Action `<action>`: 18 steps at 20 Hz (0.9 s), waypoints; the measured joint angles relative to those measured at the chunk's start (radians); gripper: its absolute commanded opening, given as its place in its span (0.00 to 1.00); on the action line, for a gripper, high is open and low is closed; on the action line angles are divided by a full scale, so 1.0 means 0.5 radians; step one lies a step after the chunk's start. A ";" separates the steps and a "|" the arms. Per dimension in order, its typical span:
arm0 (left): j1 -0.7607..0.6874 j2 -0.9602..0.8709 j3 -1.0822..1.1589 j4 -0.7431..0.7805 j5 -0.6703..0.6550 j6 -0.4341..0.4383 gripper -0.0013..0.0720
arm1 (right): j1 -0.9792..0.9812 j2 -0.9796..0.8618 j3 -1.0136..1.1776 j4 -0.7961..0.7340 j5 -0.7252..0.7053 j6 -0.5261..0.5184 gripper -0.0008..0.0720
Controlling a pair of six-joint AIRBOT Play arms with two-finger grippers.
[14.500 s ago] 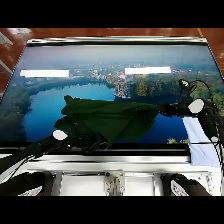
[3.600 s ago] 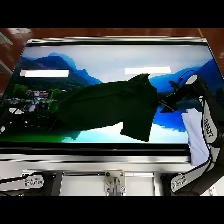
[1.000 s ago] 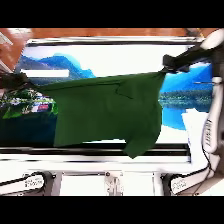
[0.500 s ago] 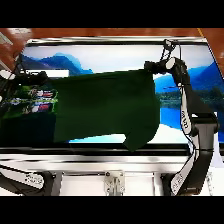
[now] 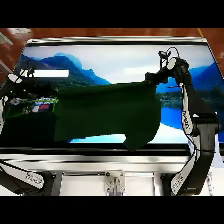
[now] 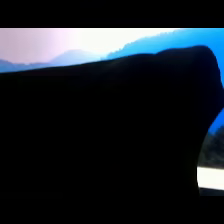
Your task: Fold the shirts.
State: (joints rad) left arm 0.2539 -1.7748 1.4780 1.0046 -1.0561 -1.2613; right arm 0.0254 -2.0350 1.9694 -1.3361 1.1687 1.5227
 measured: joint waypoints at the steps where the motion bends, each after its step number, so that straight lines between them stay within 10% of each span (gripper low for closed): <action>1: 0.007 -0.006 0.000 0.045 -0.096 -0.037 0.07 | -0.002 -0.003 -0.001 -0.041 0.134 0.007 0.08; 6: 0.022 -0.043 -0.002 0.211 -0.312 -0.264 0.11 | 0.021 -0.105 -0.001 -0.068 0.497 0.076 0.21; 8: 0.024 -0.050 0.002 0.230 -0.343 -0.305 0.60 | 0.031 -0.117 -0.001 -0.064 0.543 0.098 0.74; 9: 0.029 -0.053 0.009 0.229 -0.362 -0.324 0.73 | 0.031 -0.107 -0.001 -0.064 0.565 0.106 0.83; 16: 0.185 0.045 0.117 0.235 -0.865 -0.334 0.75 | -0.101 0.283 -0.009 -0.218 0.907 -0.037 0.82; 18: 0.289 0.186 -0.026 0.249 -0.967 -0.278 0.91 | -0.219 0.435 -0.115 -0.221 1.050 -0.085 0.82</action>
State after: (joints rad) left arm 0.3985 -1.6817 1.4651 1.1290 -1.5394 -1.4006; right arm -0.0841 -1.8175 1.9118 -1.4467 1.6936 1.4803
